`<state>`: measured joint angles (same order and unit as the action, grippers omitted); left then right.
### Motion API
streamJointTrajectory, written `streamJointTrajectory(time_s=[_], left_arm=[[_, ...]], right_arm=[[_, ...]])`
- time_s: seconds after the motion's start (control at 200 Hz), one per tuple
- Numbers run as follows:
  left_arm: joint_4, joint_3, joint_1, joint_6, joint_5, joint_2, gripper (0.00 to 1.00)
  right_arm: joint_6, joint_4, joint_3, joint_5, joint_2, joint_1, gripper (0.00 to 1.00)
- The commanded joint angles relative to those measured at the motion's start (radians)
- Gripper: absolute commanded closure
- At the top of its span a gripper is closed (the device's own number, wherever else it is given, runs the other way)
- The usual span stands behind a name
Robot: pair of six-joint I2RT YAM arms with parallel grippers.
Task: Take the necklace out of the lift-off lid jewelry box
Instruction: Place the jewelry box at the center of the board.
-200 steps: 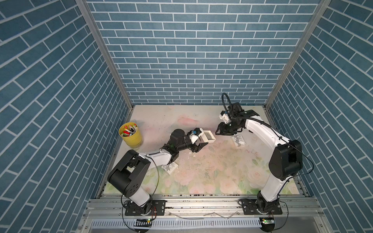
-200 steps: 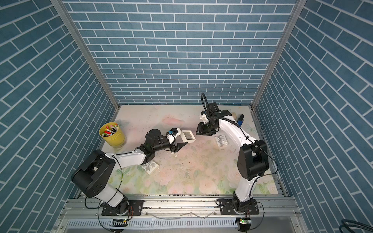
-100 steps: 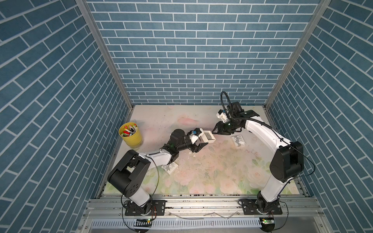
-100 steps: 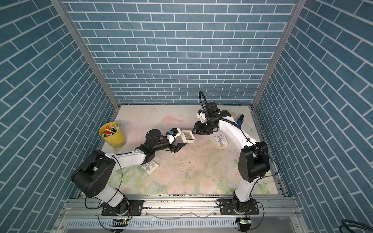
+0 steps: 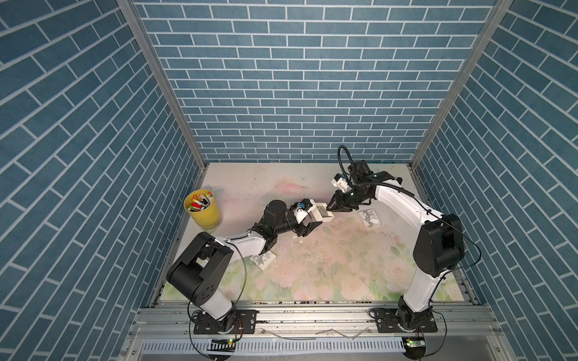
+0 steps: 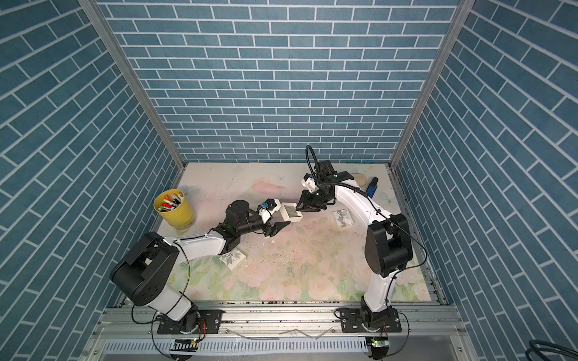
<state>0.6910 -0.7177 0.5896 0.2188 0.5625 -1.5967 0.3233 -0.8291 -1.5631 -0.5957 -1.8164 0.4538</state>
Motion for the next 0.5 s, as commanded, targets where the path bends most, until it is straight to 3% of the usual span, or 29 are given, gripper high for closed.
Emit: streamJointTrajectory(time_s=[0.0, 0.34, 0.495], left_arm=[[-0.01, -0.02, 0.0, 0.011, 0.007, 0.026, 0.48], [0.009, -0.008, 0.0, 0.013, 0.009, 0.02, 0.46], [0.018, 0.0, 0.0, 0.017, 0.005, 0.019, 0.4]], right_arm=[[-0.001, -0.016, -0.021, -0.029, -0.019, 0.006, 0.75], [-0.001, -0.017, -0.023, -0.041, -0.027, 0.006, 1.0], [0.004, -0.014, -0.022, -0.04, -0.029, 0.006, 1.0]])
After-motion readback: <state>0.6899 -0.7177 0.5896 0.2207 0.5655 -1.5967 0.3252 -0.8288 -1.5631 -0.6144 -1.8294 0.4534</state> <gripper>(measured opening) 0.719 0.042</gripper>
